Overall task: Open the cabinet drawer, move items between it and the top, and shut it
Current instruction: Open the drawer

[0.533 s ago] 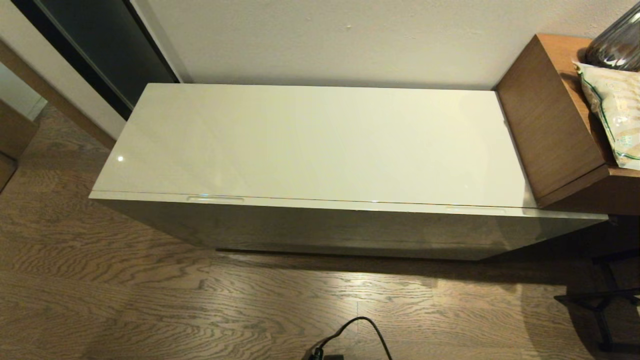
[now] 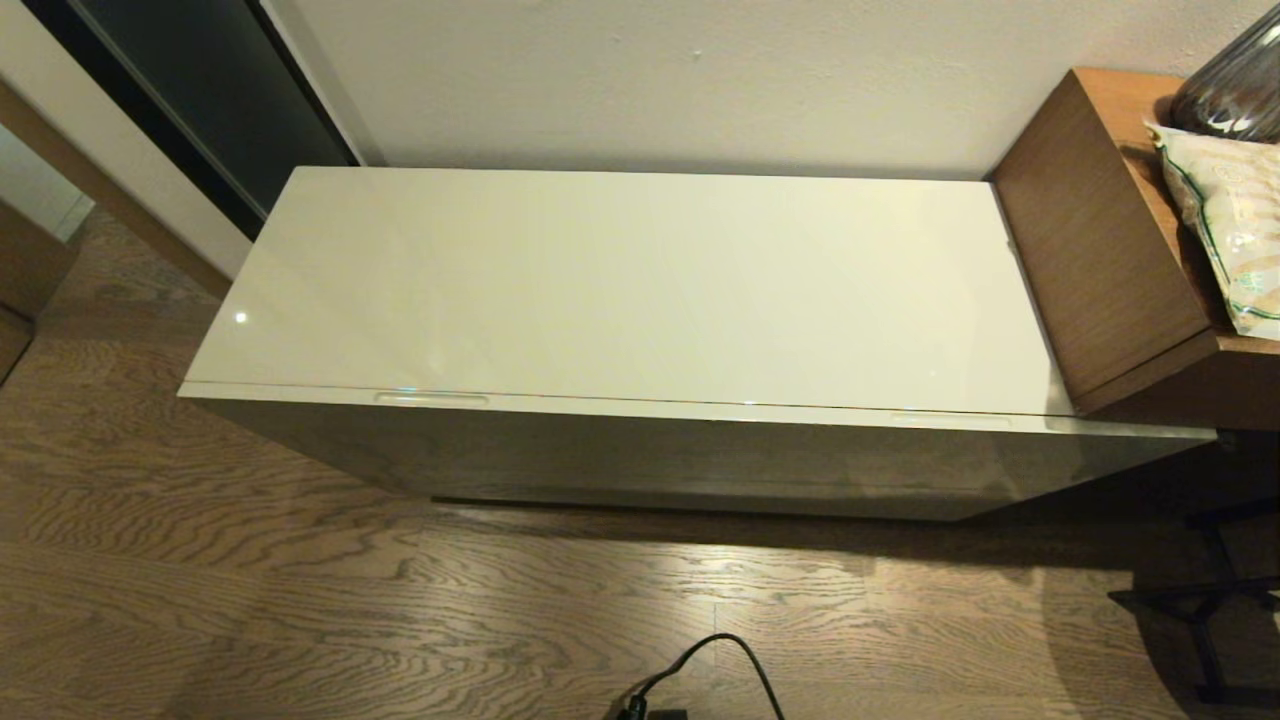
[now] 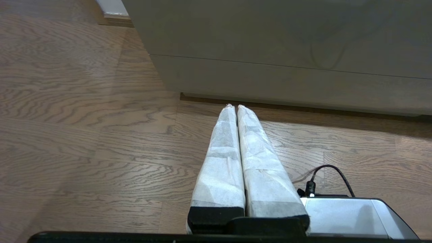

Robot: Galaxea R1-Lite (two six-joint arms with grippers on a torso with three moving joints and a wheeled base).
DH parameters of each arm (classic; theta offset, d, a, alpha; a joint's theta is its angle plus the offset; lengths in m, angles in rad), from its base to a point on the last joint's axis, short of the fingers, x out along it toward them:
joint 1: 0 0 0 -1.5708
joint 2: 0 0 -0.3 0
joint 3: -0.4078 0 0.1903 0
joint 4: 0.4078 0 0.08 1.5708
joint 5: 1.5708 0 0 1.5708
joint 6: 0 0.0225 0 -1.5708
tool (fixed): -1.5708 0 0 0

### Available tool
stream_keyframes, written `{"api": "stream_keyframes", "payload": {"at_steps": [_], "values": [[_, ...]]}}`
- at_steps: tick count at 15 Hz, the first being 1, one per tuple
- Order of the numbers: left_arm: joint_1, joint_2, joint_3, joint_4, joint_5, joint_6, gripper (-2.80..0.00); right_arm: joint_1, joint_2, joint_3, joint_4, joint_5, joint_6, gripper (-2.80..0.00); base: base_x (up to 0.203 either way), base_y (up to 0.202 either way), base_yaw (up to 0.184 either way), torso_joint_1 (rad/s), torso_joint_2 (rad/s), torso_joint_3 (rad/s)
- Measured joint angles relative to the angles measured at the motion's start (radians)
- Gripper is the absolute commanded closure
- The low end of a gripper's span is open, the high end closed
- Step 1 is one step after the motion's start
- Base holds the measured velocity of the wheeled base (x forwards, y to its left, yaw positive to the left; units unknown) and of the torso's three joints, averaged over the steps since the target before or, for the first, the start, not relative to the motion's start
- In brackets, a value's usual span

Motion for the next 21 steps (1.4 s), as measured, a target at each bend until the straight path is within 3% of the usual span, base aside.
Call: {"api": "stream_keyframes", "payload": {"at_steps": [2, 7, 9, 12, 15, 18, 21], "values": [[0.0, 0.0, 0.0, 0.0, 0.0, 0.0, 0.0, 0.0, 0.0, 0.0, -0.001, 0.003, -0.044, 0.0, 0.0, 0.0, 0.0, 0.0, 0.0, 0.0], [0.0, 0.0, 0.0, 0.0, 0.0, 0.001, 0.0, 0.0, 0.0, -0.06, 0.015, -0.004, -0.015, 0.0, 0.0, 0.0, 0.0, 0.0, 0.0, 0.0], [0.0, 0.0, 0.0, 0.0, 0.0, 0.0, 0.0, 0.0, 0.0, -0.254, 0.136, 0.026, -0.012, 0.0, 0.0, 0.0, 0.0, 0.0, 0.0, 0.0], [0.0, 0.0, 0.0, 0.0, 0.0, 0.0, 0.0, -0.001, 0.045, -0.693, 0.346, 0.103, -0.003, 0.0, 0.0, 0.0, 0.0, 0.0, 0.0, 0.0], [0.0, 0.0, 0.0, 0.0, 0.0, 0.0, 0.0, -0.006, 0.268, -1.026, 0.459, 0.138, 0.07, 0.0, 0.0, 0.0, 0.0, 0.0, 0.0, 0.0], [0.0, 0.0, 0.0, 0.0, 0.0, 0.0, 0.0, -0.01, 0.583, -1.199, 0.504, 0.138, 0.124, 0.0, 0.0, 0.0, 0.0, 0.0, 0.0, 0.0], [0.0, 0.0, 0.0, 0.0, 0.0, 0.0, 0.0, -0.011, 0.877, -1.268, 0.508, 0.108, 0.161, 0.0, 0.0, 0.0, 0.0, 0.0, 0.0, 0.0]]}}
